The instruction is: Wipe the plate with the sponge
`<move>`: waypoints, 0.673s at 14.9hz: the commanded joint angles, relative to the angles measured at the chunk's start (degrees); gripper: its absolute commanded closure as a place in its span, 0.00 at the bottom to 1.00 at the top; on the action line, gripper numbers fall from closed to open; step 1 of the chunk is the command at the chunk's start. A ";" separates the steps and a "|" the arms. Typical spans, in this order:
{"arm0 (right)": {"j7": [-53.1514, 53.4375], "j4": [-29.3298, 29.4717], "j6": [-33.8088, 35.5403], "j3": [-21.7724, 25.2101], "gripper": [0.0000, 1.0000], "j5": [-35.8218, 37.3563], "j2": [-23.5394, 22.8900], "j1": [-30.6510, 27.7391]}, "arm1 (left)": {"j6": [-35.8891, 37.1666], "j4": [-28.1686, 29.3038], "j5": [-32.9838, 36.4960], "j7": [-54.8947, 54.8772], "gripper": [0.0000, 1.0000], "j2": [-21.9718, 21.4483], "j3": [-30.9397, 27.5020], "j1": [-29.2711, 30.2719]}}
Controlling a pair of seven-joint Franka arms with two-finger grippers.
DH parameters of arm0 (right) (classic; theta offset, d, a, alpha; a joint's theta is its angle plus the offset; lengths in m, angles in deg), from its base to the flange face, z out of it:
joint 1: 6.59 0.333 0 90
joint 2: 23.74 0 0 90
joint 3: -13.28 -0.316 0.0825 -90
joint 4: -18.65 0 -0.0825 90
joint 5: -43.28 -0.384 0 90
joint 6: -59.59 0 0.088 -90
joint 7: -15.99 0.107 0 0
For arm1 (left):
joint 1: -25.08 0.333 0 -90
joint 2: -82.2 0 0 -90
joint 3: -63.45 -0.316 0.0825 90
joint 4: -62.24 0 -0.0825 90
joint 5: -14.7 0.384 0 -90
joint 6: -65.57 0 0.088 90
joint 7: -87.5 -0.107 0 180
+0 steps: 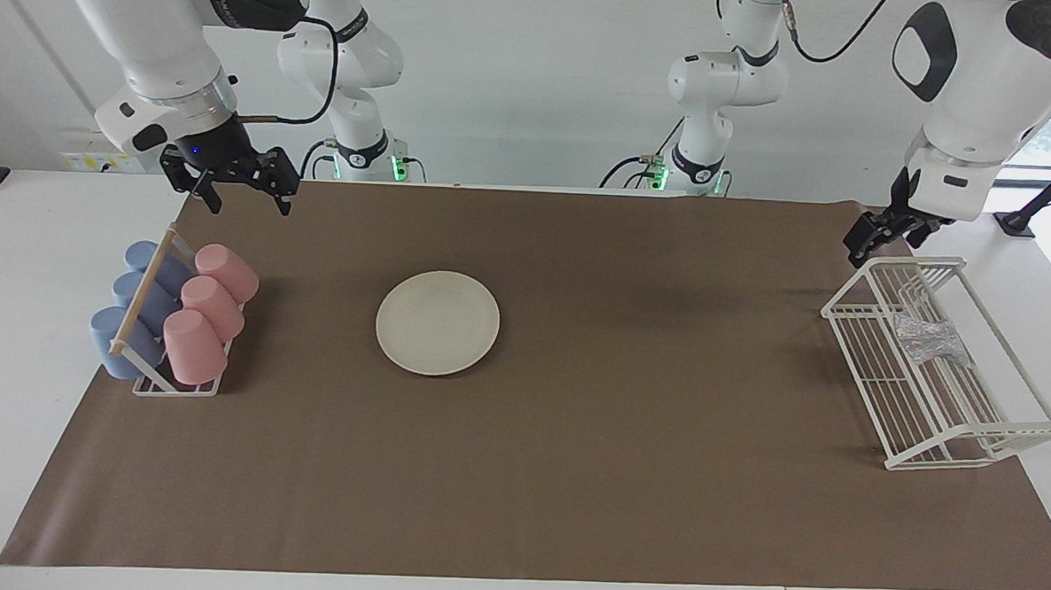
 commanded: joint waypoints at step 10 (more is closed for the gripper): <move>-1.50 0.31 -0.02 -0.43 0.00 1.29 0.00 -0.22 | 5.51 -1.60 -6.13 2.26 0.00 -0.27 -0.89 -1.51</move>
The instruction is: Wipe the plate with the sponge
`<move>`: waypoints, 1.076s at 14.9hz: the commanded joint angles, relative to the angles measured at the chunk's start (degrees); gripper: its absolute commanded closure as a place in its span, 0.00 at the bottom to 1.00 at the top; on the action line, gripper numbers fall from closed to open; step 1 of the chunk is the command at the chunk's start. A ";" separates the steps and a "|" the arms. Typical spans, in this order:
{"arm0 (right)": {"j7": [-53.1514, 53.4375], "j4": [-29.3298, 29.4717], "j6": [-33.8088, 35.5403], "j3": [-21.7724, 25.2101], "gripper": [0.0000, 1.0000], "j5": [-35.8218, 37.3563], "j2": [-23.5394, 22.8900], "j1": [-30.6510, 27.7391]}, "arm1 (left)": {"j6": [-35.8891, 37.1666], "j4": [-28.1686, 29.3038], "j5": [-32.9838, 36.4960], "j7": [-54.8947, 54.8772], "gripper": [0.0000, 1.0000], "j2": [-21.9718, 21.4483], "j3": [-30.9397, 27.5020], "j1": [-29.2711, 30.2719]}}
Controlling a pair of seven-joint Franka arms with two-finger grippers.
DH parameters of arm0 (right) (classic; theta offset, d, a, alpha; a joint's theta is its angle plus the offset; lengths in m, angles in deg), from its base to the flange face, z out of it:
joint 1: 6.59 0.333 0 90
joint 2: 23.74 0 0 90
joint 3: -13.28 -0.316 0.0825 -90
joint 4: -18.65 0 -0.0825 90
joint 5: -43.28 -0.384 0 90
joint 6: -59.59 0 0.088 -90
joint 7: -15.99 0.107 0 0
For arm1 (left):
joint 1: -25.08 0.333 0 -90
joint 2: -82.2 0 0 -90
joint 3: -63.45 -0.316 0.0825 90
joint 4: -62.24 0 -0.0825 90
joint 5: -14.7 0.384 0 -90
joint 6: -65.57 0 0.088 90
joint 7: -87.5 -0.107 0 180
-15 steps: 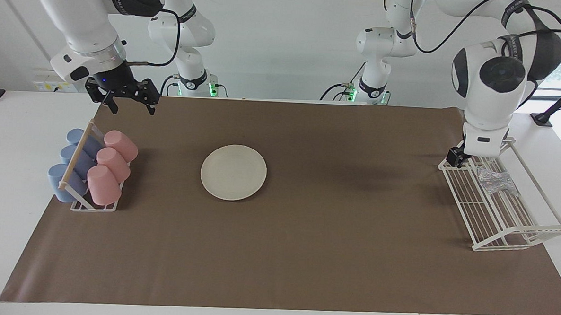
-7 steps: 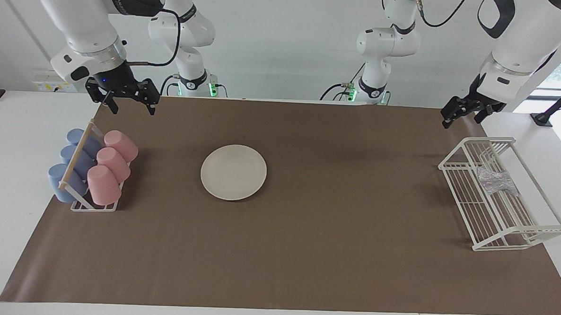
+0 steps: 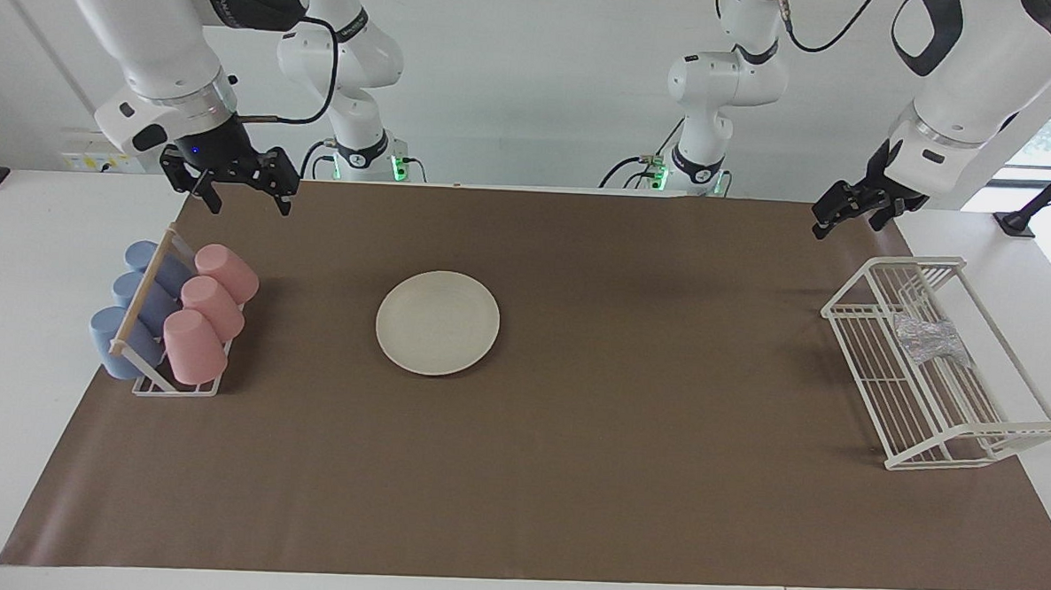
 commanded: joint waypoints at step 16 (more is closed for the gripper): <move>-1.49 0.31 -0.11 -0.43 0.00 1.21 0.00 -0.22 | 1.32 -1.94 -1.71 -3.12 0.00 0.96 -0.22 -0.32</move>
